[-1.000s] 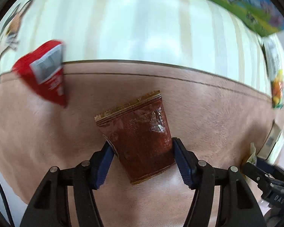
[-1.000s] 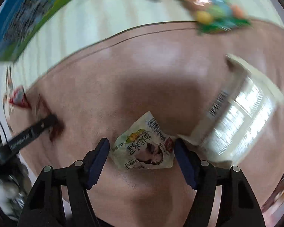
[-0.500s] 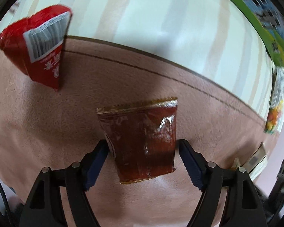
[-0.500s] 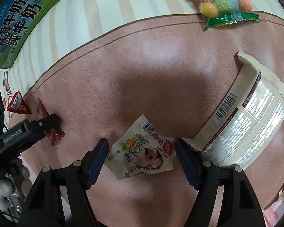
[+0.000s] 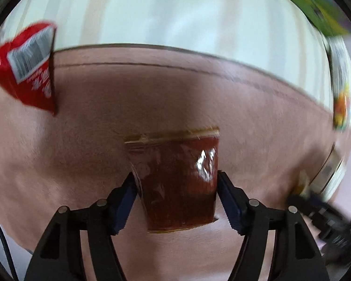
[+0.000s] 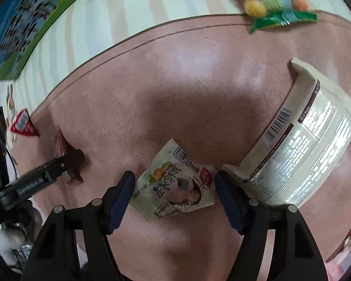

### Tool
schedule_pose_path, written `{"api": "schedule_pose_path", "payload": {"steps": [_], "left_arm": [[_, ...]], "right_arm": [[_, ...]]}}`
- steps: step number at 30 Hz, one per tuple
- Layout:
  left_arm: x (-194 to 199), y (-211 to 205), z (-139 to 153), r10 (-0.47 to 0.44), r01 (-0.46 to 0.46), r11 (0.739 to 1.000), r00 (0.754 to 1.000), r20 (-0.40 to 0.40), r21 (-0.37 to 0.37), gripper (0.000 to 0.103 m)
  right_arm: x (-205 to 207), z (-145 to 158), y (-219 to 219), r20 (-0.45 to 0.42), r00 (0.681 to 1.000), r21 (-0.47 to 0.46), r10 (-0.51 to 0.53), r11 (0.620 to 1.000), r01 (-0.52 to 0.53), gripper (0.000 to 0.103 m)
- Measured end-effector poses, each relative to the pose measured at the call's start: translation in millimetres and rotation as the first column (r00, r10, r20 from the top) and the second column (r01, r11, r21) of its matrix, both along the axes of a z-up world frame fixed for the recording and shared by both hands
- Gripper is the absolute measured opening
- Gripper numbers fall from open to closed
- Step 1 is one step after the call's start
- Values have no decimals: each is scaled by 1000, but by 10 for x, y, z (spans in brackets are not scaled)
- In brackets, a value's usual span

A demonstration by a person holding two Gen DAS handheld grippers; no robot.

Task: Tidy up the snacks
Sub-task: 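Lift both held packets up from the blanket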

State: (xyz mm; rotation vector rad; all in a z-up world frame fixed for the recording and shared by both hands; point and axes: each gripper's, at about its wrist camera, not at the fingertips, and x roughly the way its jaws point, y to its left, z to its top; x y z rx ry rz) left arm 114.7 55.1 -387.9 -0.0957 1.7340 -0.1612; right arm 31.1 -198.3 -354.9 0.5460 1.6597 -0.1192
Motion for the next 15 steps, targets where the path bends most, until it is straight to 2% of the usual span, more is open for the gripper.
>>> {"api": "schedule_pose_path", "payload": {"steps": [2, 5, 8, 9, 15], "left_arm": [[48, 99, -15, 54, -54, 998, 998, -22, -20, 67], [98, 250, -28, 79, -80, 996, 997, -26, -31, 67], [78, 271, 24, 53, -53, 998, 999, 9, 14, 56], [62, 133, 45, 40, -40, 999, 999, 19, 29, 54], [-9, 118, 125, -1, -2, 998, 999, 48, 57, 54]], "right_arm": [[8, -3, -29, -8, 1000, 7, -13, 1000, 13, 76], [1, -17, -40, -11, 1000, 9, -15, 1000, 15, 76], [6, -37, -28, -6, 1000, -11, -3, 1000, 3, 73], [1, -45, 0, -3, 1000, -23, 7, 1000, -7, 73], [-121, -65, 167, 22, 999, -60, 39, 998, -37, 70]]}}
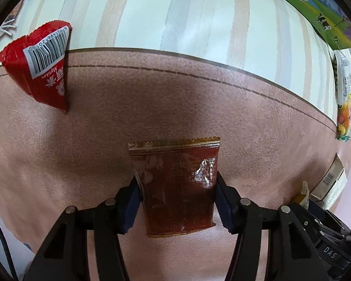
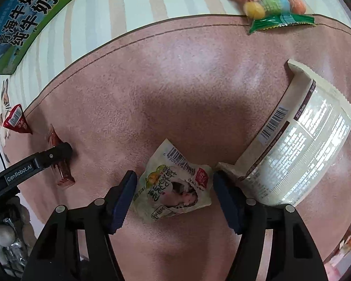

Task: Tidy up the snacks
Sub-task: 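Lift both held packets up from the blanket, then carry both packets into the cardboard box and open both tools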

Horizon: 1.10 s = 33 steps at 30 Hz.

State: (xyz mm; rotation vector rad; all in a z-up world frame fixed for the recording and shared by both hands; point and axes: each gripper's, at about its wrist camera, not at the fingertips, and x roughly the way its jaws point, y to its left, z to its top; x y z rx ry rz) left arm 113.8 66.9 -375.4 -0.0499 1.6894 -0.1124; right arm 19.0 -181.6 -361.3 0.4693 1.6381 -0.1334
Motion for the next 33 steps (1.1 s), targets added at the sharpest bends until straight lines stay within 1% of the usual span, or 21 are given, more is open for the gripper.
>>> {"api": "schedule_pose_path", "payload": {"steps": [2, 5, 6, 7, 8, 9, 11, 13, 16, 20, 24, 27, 28, 30, 31, 33], "left_arm": [[27, -211, -7, -1, 1, 1000, 1000, -2, 3, 54], [47, -269, -19, -2, 2, 1000, 1000, -1, 4, 54], [67, -313, 7, -3, 3, 1000, 1000, 0, 5, 54], [48, -416, -56, -7, 7, 1000, 1000, 3, 7, 54], [56, -521, -39, -13, 13, 1000, 1000, 6, 12, 54], [101, -637, 23, -19, 19, 1000, 1000, 9, 19, 54], [75, -692, 63, -45, 44, 998, 999, 25, 34, 54], [68, -719, 124, -66, 64, 997, 997, 39, 44, 54], [66, -741, 242, -82, 80, 996, 995, 53, 31, 54], [94, -792, 412, -87, 87, 996, 994, 69, -3, 54], [161, -894, 711, -96, 102, 993, 990, 104, -55, 54], [257, -1017, 993, -101, 116, 988, 985, 140, -105, 54], [305, -1079, 1137, -105, 125, 985, 982, 158, -122, 54], [370, -1136, 1330, -113, 141, 979, 975, 190, -144, 54], [427, -1163, 1471, -116, 151, 976, 970, 213, -157, 54], [590, -1211, 1746, -125, 173, 970, 958, 258, -171, 54]], "right_arm": [[-14, 0, 2, 2, 1000, 3, -5, 1000, 5, 70], [-2, 3, -67, 4, 1000, 6, -8, 1000, 8, 68], [-11, 4, -77, 0, 1000, 22, -25, 999, 25, 68], [-37, -4, -79, 3, 1000, 23, -27, 999, 26, 66], [-47, 18, -98, 9, 999, 26, -31, 999, 31, 63], [-56, 70, -130, 15, 999, 25, -31, 999, 31, 62], [-59, 189, -128, 34, 999, 14, -19, 1000, 18, 61], [-48, 241, -142, 51, 999, 3, -7, 1000, 7, 61], [-44, 378, -160, 82, 997, -1, 0, 1000, 0, 59], [-25, 583, -230, 126, 992, 24, -21, 1000, 18, 57], [72, 827, -301, 178, 984, 52, -32, 998, 23, 56], [201, 1055, -328, 228, 973, 81, -34, 997, 16, 55], [248, 1158, -344, 249, 968, 98, -43, 995, 18, 55], [324, 1355, -361, 289, 956, 121, -52, 993, 18, 54], [380, 1470, -376, 314, 948, 130, -54, 991, 14, 51], [517, 1771, -424, 373, 926, 152, -61, 988, 3, 51]]}}
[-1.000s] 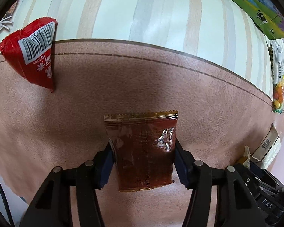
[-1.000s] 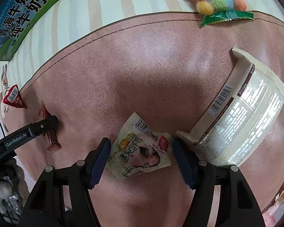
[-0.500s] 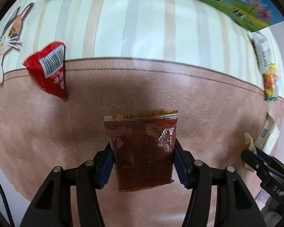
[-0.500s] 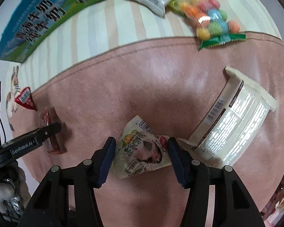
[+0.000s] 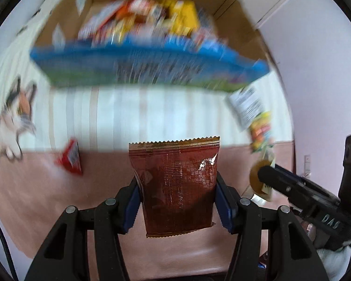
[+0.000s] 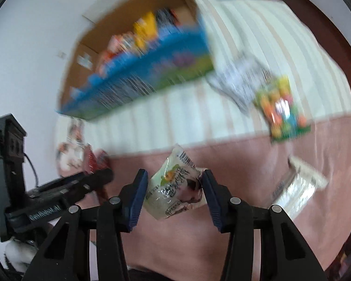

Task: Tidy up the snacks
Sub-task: 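Carry both packets into the cardboard box and open both tools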

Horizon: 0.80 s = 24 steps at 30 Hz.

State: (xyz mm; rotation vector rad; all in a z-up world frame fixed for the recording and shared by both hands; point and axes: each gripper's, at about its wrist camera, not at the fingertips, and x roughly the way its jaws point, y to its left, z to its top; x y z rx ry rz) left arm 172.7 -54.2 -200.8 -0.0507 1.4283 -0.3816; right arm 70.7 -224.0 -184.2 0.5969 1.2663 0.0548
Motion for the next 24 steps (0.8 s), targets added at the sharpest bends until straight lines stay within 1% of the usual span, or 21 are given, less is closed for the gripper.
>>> {"api": "schedule_pose_path", "payload": {"steps": [1, 2, 3, 4, 6, 7, 9, 10, 11, 14, 15, 17, 18, 19, 20, 21, 22, 23, 24], "left_arm": [[58, 0, 104, -4, 4, 1000, 1000, 23, -7, 54], [122, -7, 198, -9, 9, 1000, 999, 43, -13, 54], [184, -9, 277, -13, 14, 1000, 998, 61, -20, 54], [281, -14, 391, -15, 17, 1000, 996, 84, -24, 54], [486, 24, 608, -16, 19, 1000, 992, 127, -19, 54], [602, 32, 699, -15, 16, 1000, 988, 153, -5, 54], [855, 75, 837, -10, 5, 1000, 980, 200, 30, 54], [937, 104, 873, -9, -1, 999, 977, 212, 47, 54], [1067, 137, 889, -4, -12, 997, 974, 226, 73, 54], [1379, 226, 766, 11, -46, 987, 975, 221, 153, 54], [1510, 283, 686, 20, -61, 980, 978, 209, 189, 54], [1636, 365, 545, 32, -78, 969, 981, 193, 235, 55], [1736, 413, 428, 32, -78, 958, 985, 167, 277, 55], [1786, 462, 364, 32, -76, 952, 988, 150, 298, 56], [1845, 505, 275, 35, -75, 946, 991, 129, 314, 56], [1887, 533, 221, 38, -73, 944, 993, 115, 323, 59], [1923, 571, 137, 47, -78, 940, 994, 101, 332, 66], [1940, 590, 95, 51, -78, 945, 994, 93, 318, 70], [1942, 589, 63, 50, -74, 950, 995, 87, 303, 77]], "right_arm": [[69, 122, -13, 27, 1000, 4, 3, 1000, -4, 50], [164, 311, -29, 67, 998, 3, 5, 1000, -6, 42], [244, 426, -45, 96, 995, 7, 10, 1000, -10, 36], [347, 530, -24, 124, 992, 12, 12, 1000, -14, 34], [594, 763, -53, 180, 984, 3, 13, 1000, -14, 34], [709, 850, -79, 204, 979, -10, 15, 1000, -14, 34], [912, 924, -65, 232, 973, -36, 12, 999, -4, 34], [998, 938, -74, 239, 971, -38, 8, 999, 1, 34], [1102, 943, -95, 241, 970, -40, 9, 999, 0, 34], [1360, 839, -125, 209, 978, -40, 12, 999, -3, 34], [1425, 798, -129, 197, 980, -50, 8, 999, 2, 34], [1539, 674, -128, 168, 986, -60, 12, 998, -2, 34], [1609, 590, -126, 148, 989, -71, 12, 997, -1, 34], [1682, 515, -119, 124, 992, -87, 15, 996, -4, 34], [1726, 442, -111, 107, 994, -95, 16, 995, -6, 36], [1754, 394, -106, 94, 995, -104, 15, 995, -5, 40], [1790, 349, -96, 78, 997, -121, 20, 993, -10, 56], [1832, 308, -77, 59, 998, -139, 28, 990, -19, 75], [1853, 283, -74, 52, 998, -142, 26, 990, -18, 82]]}}
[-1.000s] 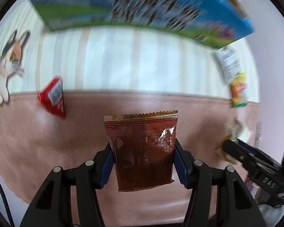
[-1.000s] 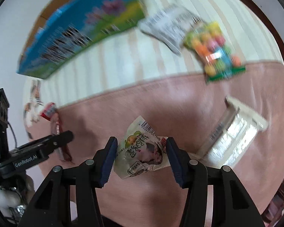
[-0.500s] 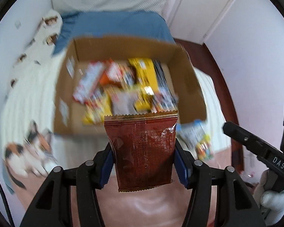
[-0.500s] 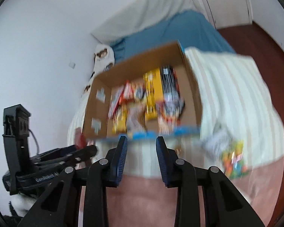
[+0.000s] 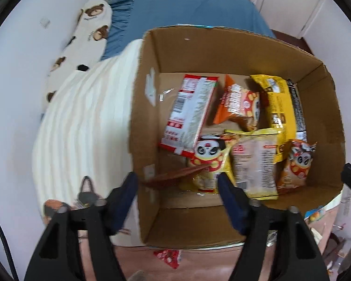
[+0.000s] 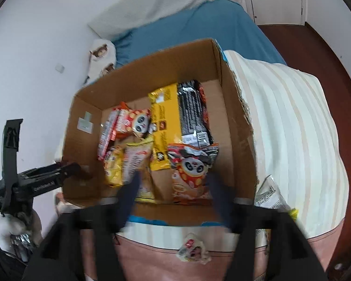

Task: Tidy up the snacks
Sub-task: 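Carry both packets into the cardboard box and open both tools, then move both tools back over the snacks on the blanket, then grasp the cream bar pack with the right tool while the left tool grasps the white portrait pouch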

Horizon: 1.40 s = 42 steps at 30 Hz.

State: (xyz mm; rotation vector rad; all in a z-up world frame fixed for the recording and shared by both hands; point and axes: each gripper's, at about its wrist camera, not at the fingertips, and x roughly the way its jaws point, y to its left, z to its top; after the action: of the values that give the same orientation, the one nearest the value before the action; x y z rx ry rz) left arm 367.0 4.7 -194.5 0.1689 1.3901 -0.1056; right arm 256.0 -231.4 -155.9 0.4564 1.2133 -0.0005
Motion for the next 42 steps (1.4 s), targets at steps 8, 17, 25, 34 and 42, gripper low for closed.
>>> {"api": "schedule_pose_path", "payload": {"steps": [8, 17, 25, 34, 42], "left_arm": [[-327, -145, 232, 12, -2, 992, 997, 74, -125, 90], [-1331, -875, 136, -124, 138, 976, 988, 92, -168, 90], [-1670, -1410, -799, -234, 210, 964, 962, -142, -161, 90], [-1703, -1852, -1308, -313, 301, 950, 926, -210, -86, 90], [-1737, -2006, -1415, -358, 355, 934, 916, -181, -46, 53]], "right_arm": [[-239, 94, -202, 16, 999, 2, -40, 999, 40, 97], [-1519, -213, -811, -126, 964, 13, -233, 971, 237, 98], [-2549, -1271, -1131, -368, 834, 4, -411, 896, 444, 97], [-2671, -1559, -1150, -371, 815, 9, -446, 875, 483, 96], [-2557, -1732, -1005, -375, 828, -81, -416, 905, 418, 63]]}}
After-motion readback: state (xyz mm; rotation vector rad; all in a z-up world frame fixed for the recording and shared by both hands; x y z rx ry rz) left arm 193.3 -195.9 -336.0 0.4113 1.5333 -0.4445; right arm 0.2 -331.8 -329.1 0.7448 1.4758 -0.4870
